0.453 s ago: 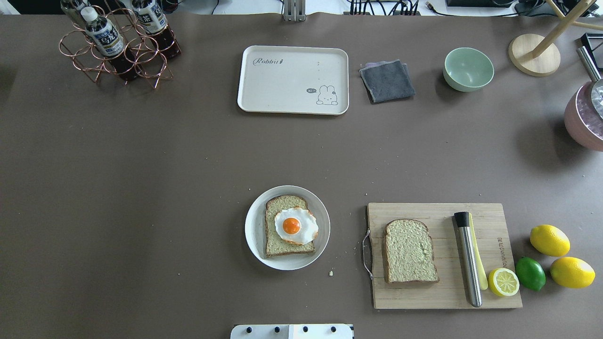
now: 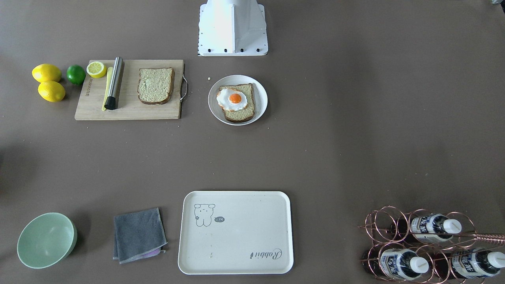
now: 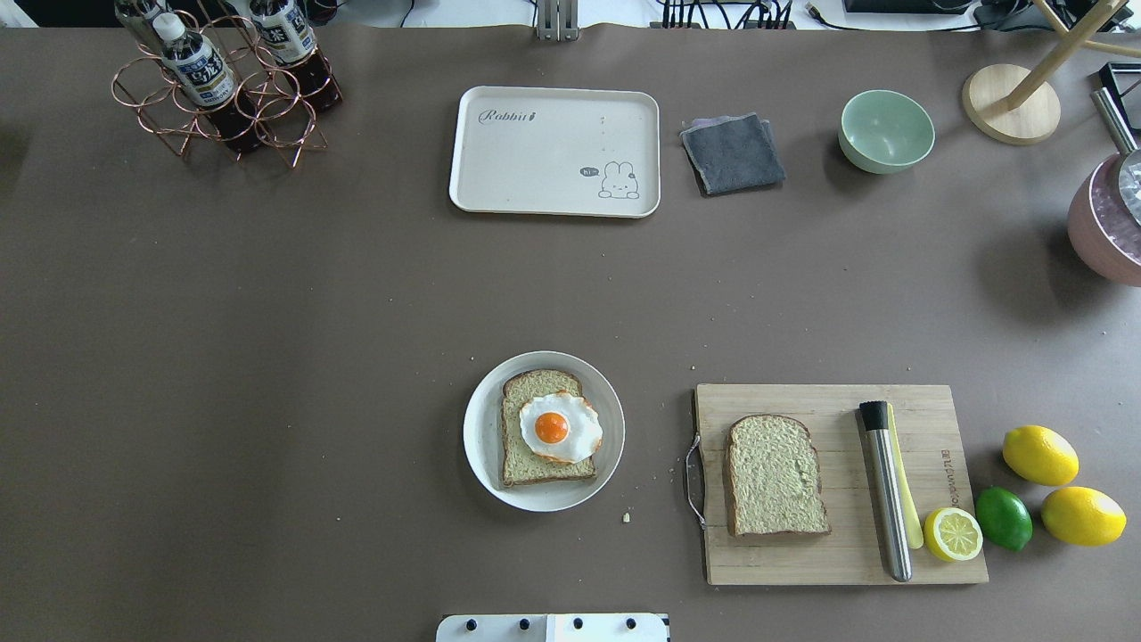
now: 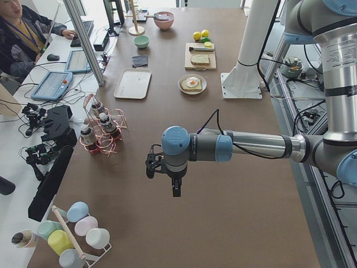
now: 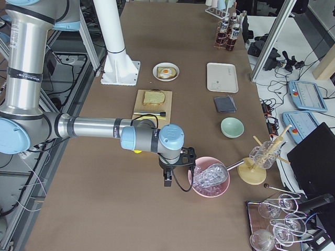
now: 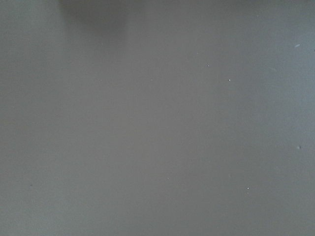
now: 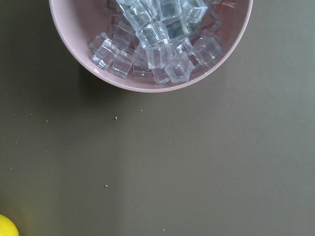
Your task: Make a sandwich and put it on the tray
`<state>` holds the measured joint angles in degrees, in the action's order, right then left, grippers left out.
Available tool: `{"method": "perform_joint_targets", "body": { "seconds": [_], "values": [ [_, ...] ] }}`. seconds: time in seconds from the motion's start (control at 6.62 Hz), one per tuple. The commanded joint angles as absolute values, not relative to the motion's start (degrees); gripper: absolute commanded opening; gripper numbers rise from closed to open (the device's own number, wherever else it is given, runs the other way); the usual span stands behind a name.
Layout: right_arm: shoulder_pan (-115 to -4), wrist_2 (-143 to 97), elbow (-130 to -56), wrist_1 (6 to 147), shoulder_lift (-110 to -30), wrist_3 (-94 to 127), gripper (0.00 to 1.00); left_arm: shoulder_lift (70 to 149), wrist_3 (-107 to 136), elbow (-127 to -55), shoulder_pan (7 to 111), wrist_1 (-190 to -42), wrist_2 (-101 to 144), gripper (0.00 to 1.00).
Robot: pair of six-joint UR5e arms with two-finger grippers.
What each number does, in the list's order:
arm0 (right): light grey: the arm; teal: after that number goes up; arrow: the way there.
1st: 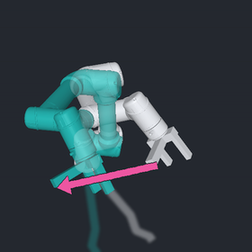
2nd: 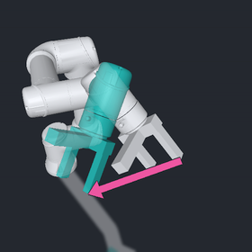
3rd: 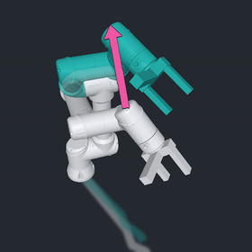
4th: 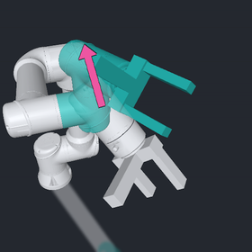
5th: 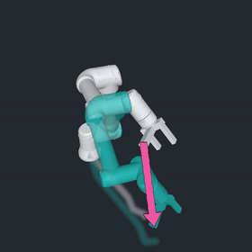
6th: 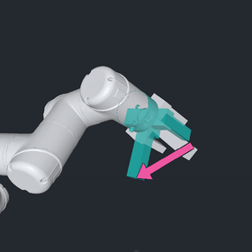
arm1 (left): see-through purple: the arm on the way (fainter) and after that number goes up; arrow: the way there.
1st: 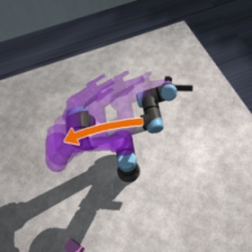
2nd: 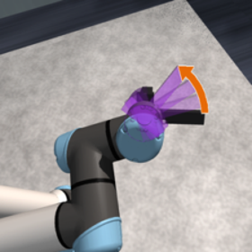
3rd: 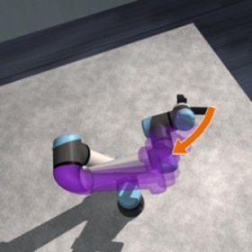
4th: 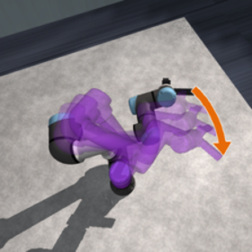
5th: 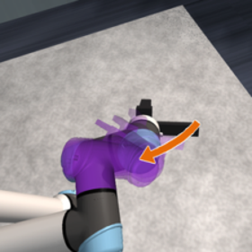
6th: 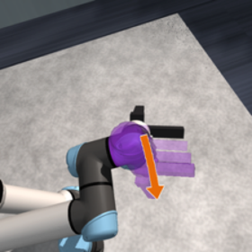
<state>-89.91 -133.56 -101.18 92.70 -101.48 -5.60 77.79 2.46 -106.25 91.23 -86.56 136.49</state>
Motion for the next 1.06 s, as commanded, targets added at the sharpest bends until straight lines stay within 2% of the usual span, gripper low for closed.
{"method": "perform_joint_targets", "body": {
  "seconds": [0.0, 0.3, 0.91],
  "values": [
    [-89.9, -133.7, -101.3, 92.6, -101.5, -5.8, 1.0, 77.7, 2.5, -106.7, 91.2, -86.6, 136.5, 0.98],
    [-88.1, -134.7, -102.2, 90.3, -101.7, -5.8, 1.0, 77.5, 2.5, -107.9, 91.2, -86.5, 136.5, 0.98],
    [-79.2, -139.2, -102.7, 71.1, -105.3, 8.9, 1.0, 76.1, 2.5, -110.0, 91.2, -86.5, 136.5, 0.98]
  ]
}}
